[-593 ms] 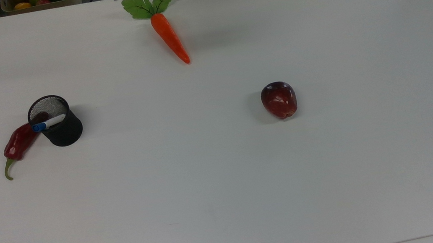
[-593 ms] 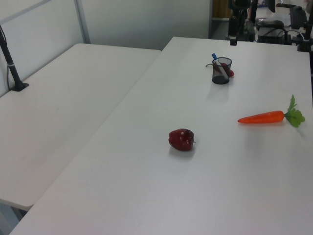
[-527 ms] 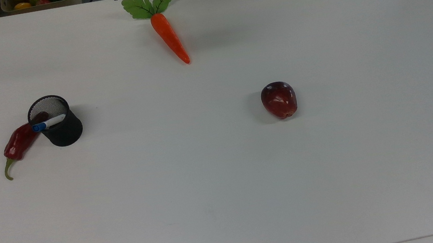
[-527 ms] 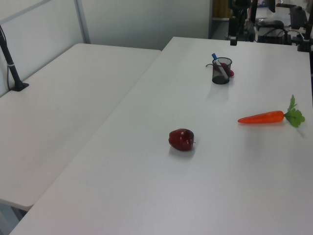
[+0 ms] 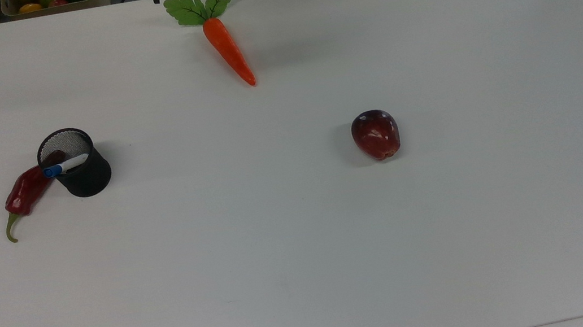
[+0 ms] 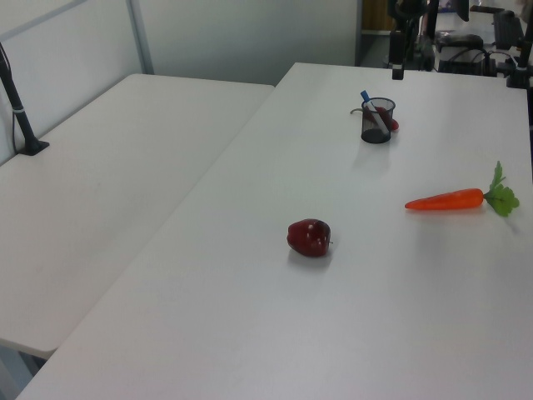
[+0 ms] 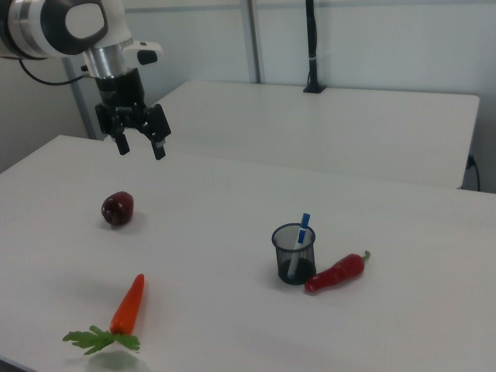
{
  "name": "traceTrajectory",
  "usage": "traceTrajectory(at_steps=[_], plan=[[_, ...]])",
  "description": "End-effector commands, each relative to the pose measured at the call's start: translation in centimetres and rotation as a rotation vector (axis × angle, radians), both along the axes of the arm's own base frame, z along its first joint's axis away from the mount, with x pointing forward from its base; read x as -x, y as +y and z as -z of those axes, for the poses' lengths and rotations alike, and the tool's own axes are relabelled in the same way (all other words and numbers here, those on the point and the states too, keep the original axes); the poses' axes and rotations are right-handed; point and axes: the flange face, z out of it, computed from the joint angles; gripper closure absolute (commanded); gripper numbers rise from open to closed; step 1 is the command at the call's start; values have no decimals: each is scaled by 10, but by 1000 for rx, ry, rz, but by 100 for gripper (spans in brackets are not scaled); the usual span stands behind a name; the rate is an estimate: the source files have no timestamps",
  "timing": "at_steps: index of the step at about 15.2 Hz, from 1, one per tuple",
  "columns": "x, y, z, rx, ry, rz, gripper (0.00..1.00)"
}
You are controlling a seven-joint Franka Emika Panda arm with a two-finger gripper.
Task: Take marker pen
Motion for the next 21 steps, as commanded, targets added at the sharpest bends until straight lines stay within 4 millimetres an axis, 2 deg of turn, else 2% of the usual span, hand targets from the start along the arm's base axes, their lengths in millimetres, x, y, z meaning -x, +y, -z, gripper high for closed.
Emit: traceTrajectory(at_steps=[1,4,10,13,16,21], plan=[[-3,-23,5,-5,13,-27,0],[-16,-54,16,-3,-19,-6,0],[-53,-145,60,9,-116,126,0],[-67,-183,81,20,-181,173,0],[-80,-214,110,36,-226,184,0],[-92,-239,144,48,-268,146,0]])
